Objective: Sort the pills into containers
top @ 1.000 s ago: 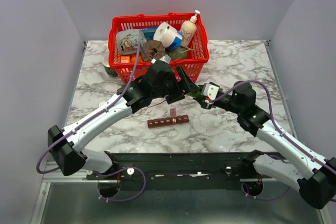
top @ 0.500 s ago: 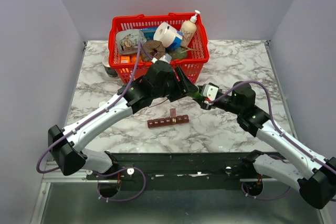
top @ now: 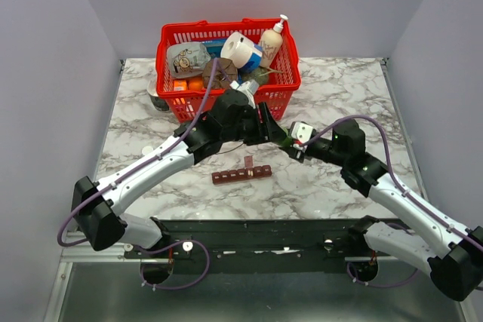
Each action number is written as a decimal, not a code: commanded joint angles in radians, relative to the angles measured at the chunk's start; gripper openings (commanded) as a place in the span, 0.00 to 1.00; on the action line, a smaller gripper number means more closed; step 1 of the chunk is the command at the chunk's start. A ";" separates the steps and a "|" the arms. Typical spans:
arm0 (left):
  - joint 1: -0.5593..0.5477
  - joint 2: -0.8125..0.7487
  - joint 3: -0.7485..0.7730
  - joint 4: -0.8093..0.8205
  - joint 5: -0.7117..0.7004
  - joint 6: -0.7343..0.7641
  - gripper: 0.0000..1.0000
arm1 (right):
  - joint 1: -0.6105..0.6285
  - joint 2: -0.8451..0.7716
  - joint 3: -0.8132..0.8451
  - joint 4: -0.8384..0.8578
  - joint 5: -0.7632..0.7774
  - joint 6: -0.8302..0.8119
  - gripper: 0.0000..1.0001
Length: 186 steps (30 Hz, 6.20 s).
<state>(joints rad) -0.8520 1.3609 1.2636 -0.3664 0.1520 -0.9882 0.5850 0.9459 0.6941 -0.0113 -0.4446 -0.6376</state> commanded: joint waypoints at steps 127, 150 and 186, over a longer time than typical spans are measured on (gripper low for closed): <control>0.033 -0.385 -0.439 0.496 -0.034 -0.057 0.99 | -0.048 -0.094 0.059 -0.153 -0.114 -0.019 0.00; -0.068 -0.069 -0.096 0.129 -0.134 -0.101 0.94 | -0.036 -0.114 -0.004 -0.096 -0.074 -0.050 0.01; -0.076 -0.123 -0.122 -0.026 0.449 1.063 0.00 | -0.036 -0.088 0.053 -0.193 -0.494 0.279 0.01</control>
<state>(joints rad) -0.9150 1.2568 1.1374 -0.2634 0.5121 -0.1627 0.5442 0.8528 0.6922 -0.2855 -0.8085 -0.4416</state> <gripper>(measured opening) 0.562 0.594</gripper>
